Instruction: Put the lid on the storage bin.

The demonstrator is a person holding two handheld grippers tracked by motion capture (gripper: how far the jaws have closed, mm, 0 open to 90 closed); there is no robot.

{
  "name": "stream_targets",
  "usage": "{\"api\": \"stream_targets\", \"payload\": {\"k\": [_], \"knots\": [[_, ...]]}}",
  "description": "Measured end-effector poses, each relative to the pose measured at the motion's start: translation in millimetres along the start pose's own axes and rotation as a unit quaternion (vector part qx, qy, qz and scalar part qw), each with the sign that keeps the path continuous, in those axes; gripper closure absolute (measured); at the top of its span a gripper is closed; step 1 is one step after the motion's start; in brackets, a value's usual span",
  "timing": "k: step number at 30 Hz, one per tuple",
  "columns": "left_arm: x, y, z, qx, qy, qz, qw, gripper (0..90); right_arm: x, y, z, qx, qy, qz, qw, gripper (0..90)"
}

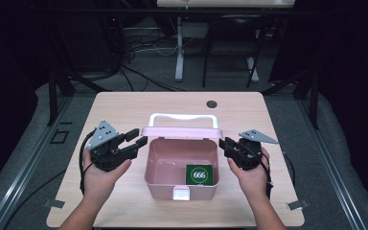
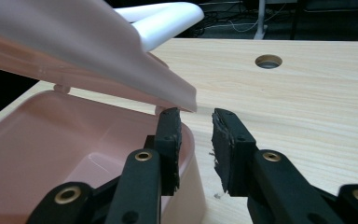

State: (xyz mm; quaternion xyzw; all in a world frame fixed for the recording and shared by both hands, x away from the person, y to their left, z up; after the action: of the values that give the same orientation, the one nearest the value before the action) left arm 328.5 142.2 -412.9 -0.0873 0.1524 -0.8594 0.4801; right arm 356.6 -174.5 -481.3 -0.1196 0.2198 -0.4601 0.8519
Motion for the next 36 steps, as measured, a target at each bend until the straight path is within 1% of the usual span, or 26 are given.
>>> {"api": "stream_targets", "payload": {"k": [4,6,10,17,30,36], "knots": [[1.0,-0.3,-0.9,-0.002,0.0,-0.005,1.0,60.8,3.4,0.2,-1.0,-0.001,0.0,-0.005,1.0,68.9],[1.6,-0.8,-1.4,-0.004,-0.001,-0.009,1.0,63.0,4.8,0.6,-1.3,0.001,0.004,-0.005,1.0,67.1],[4.3,-2.3,-2.7,-0.006,0.006,-0.012,0.9999,65.6,7.6,1.0,-2.0,0.002,0.006,-0.007,1.0,65.6],[5.8,-4.3,-5.9,-0.007,0.007,-0.015,0.9998,65.5,10.7,1.3,-2.1,0.003,0.009,-0.009,0.9999,60.3],[9.5,-9.8,-16.5,-0.014,0.008,-0.022,0.9996,64.9,14.4,1.7,-2.0,0.004,0.012,-0.013,0.9998,52.4],[10.9,-11.7,-21.1,-0.017,0.006,-0.025,0.9995,64.0,16.0,3.3,-2.5,0.002,0.009,-0.017,0.9998,45.8]]}}
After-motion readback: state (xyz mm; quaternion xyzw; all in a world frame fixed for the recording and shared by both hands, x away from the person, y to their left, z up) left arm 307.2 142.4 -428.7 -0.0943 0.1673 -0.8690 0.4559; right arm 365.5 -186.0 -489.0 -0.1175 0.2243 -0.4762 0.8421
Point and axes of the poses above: each handheld gripper's, and its own axes: y roughly forward along the jaws, z roughly out of its top, x roughly to its right, the point moved 5 cm from there along y, roughly forward along the jaws, and after that the axes turned 8 degrees about z, right-handed, at the moved point
